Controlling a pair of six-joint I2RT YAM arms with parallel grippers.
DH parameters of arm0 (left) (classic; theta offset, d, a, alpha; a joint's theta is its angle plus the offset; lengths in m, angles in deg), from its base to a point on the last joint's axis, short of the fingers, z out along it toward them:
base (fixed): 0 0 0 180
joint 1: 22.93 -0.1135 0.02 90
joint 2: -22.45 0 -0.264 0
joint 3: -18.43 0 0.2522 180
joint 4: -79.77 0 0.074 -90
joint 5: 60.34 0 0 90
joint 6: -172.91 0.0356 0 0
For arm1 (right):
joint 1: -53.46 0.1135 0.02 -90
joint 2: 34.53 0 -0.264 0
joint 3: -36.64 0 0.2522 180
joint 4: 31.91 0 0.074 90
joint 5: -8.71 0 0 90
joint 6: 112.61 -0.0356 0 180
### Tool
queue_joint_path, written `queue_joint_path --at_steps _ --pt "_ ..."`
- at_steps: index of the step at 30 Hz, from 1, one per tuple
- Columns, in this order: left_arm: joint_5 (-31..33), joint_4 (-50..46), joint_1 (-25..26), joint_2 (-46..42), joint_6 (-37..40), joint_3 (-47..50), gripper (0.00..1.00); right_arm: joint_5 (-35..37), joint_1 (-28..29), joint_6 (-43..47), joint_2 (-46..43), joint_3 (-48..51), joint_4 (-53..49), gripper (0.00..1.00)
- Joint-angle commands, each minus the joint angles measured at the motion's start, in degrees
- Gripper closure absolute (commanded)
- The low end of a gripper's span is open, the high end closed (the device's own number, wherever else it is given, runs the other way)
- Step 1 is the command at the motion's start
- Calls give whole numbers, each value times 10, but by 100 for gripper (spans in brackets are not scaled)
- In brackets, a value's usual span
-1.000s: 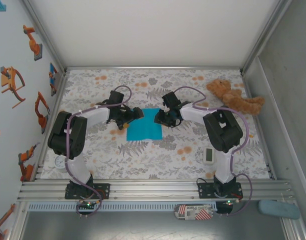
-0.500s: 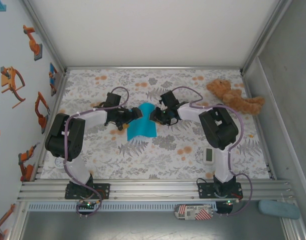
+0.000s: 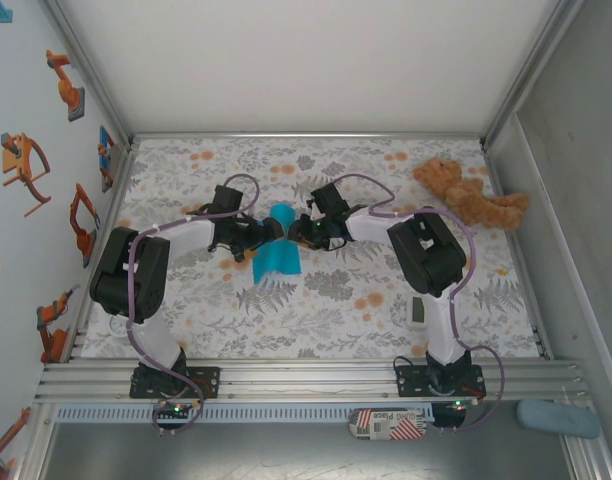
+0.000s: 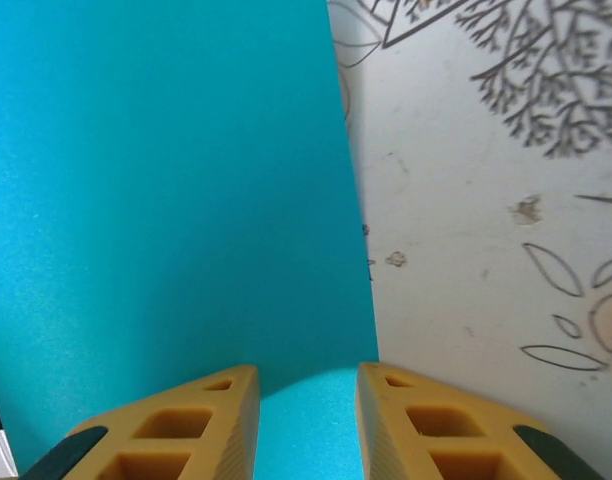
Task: Fold a paper plane with a square sheet of paper (pick it up from the middle)
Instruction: First fold in half a square sheet of paper at the center of the table.
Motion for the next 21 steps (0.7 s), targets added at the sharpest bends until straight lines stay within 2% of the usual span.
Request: queue_joint_path --at_steps 1,7,15,21 --pt "23 -57 3 5 25 -10 10 -9 11 -17 26 2 -12 69" --pt "29 -65 5 8 28 -18 20 -11 11 -19 22 8 -7 70" --pt "55 -74 4 -8 47 -29 41 17 8 -6 -22 18 -7 69" --pt "58 -69 3 -24 73 -36 59 64 -8 8 -87 49 -1 68"
